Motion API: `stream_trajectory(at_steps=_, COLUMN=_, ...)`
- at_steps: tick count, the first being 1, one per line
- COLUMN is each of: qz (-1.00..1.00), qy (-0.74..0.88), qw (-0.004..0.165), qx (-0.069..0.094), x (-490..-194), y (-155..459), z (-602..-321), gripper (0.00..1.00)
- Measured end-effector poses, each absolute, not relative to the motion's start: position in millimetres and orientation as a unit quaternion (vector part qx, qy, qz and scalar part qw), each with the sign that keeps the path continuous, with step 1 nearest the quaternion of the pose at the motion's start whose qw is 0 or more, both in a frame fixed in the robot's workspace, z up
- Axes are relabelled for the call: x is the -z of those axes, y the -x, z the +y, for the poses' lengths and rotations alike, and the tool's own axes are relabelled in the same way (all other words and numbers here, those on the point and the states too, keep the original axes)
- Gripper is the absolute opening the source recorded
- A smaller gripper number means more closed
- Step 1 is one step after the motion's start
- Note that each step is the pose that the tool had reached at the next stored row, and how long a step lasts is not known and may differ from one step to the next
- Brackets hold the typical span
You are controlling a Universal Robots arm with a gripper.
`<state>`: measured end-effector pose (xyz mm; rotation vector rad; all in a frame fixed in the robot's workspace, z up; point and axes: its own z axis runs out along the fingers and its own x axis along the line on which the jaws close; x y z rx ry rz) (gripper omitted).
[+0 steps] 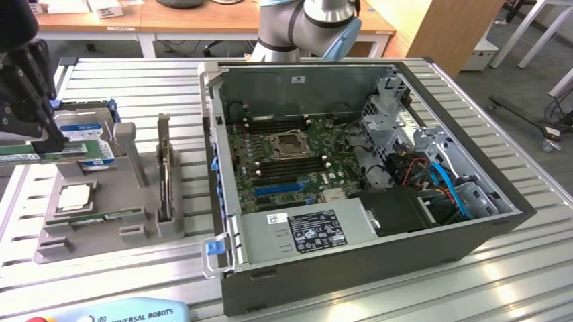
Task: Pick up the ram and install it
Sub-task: 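Pick up the ram and move it above insertion slot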
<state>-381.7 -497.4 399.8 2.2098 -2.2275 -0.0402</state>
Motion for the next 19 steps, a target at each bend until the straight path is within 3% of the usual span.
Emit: stream_trajectory(at_steps=19, qz=-0.710, qy=-0.704, qw=0.002, qx=0.013, x=-403, y=364, z=-497, gripper=0.12)
